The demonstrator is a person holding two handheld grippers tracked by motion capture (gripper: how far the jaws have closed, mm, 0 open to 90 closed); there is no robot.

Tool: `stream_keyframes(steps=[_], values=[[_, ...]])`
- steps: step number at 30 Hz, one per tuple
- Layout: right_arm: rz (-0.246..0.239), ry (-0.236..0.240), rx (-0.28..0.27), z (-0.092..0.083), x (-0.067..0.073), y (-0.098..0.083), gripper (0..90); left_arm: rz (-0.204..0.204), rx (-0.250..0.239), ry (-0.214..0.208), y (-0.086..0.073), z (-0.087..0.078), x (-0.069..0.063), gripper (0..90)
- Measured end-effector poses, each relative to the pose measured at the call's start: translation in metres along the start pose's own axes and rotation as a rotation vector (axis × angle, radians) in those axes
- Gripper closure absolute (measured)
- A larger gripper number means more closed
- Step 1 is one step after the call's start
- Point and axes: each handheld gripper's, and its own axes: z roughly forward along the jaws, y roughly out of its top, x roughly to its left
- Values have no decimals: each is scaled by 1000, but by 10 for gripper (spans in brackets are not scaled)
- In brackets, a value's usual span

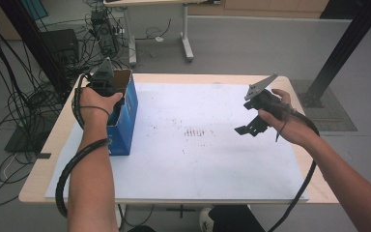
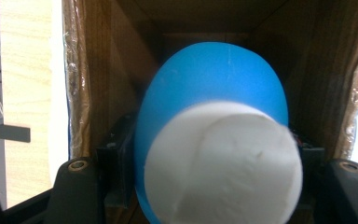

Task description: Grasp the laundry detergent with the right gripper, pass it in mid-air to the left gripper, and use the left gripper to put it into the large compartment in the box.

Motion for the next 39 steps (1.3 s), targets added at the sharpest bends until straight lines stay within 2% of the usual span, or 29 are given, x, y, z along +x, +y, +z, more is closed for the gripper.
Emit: stream_keyframes(steps=[39], values=[[-2, -5, 7, -3, -2, 1, 4, -5, -2, 1, 0, 1, -1, 351]])
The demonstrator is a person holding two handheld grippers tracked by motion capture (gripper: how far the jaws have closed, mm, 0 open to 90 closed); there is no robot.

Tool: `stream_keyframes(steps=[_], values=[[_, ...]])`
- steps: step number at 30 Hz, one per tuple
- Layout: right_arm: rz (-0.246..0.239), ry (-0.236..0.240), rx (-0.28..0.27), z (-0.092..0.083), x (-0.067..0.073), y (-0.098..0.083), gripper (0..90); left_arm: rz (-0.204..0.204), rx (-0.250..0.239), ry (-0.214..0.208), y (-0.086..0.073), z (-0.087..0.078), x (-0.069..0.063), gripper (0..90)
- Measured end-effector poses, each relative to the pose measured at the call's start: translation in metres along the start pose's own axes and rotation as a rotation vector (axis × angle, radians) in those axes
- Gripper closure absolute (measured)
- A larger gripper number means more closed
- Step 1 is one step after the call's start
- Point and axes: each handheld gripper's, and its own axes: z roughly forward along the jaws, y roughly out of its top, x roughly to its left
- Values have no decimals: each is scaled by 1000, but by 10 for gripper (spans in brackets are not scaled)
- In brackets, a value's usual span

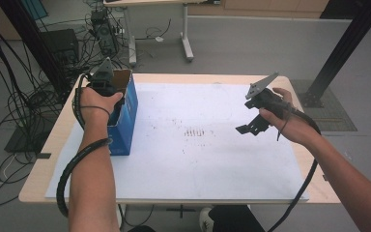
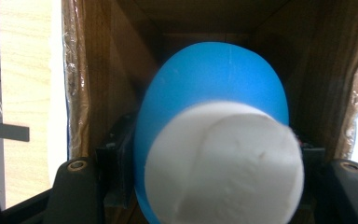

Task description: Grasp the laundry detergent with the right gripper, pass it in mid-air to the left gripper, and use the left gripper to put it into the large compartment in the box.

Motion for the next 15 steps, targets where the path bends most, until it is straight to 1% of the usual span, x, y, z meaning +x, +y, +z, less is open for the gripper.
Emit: stream_keyframes(steps=[15], values=[[-8, -2, 5, 0, 2, 2, 4, 4, -1, -1, -1, 0, 0, 351]])
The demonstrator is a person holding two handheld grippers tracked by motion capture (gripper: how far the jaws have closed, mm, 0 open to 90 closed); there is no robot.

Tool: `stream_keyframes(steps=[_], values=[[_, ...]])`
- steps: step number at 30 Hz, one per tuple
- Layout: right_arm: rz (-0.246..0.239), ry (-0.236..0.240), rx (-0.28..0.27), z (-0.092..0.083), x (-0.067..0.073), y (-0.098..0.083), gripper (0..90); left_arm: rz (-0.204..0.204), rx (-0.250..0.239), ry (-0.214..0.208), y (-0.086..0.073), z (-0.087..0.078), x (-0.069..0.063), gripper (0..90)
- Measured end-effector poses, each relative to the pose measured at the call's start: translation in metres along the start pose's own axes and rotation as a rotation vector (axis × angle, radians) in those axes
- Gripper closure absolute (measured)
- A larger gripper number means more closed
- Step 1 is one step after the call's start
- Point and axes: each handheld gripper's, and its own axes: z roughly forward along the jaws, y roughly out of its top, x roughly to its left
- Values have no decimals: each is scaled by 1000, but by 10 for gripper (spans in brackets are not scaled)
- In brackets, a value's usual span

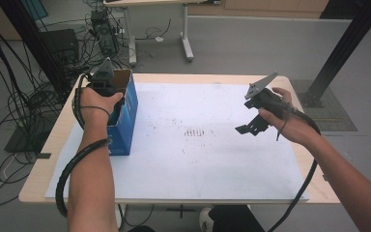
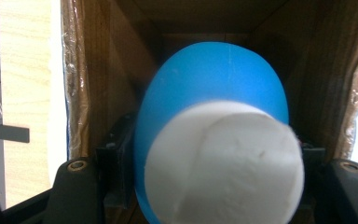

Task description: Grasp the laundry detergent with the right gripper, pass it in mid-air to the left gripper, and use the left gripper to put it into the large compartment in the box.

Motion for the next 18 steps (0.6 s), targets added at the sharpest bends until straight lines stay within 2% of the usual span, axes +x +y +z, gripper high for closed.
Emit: stream_keyframes(steps=[18], values=[[3, -2, -3, -2, 0, 0, 4, 1, -2, 2, 0, 0, -1, 351]])
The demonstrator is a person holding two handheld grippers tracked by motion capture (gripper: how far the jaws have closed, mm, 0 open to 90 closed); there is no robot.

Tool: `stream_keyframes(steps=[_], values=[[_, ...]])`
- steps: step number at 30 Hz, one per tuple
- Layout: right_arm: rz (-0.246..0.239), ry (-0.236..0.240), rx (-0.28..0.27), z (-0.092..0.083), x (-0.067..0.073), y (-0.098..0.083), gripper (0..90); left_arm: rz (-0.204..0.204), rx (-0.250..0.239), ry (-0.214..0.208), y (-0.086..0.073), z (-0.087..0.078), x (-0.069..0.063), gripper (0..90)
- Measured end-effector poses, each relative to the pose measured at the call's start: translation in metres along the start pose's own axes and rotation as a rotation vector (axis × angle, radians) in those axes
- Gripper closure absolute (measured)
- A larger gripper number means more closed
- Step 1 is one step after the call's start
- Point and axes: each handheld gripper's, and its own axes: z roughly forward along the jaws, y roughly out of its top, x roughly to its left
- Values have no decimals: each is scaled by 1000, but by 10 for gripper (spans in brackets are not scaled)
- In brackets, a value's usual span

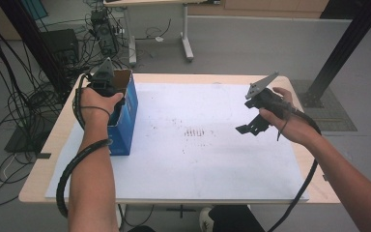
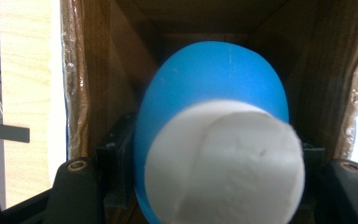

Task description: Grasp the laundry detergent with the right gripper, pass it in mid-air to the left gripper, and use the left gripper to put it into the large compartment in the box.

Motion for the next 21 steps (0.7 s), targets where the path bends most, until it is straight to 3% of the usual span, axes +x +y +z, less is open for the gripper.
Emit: stream_keyframes(steps=[21], values=[[-2, 0, 0, -1, 0, 1, 4, -9, -2, -3, 0, 0, 1, 349]])
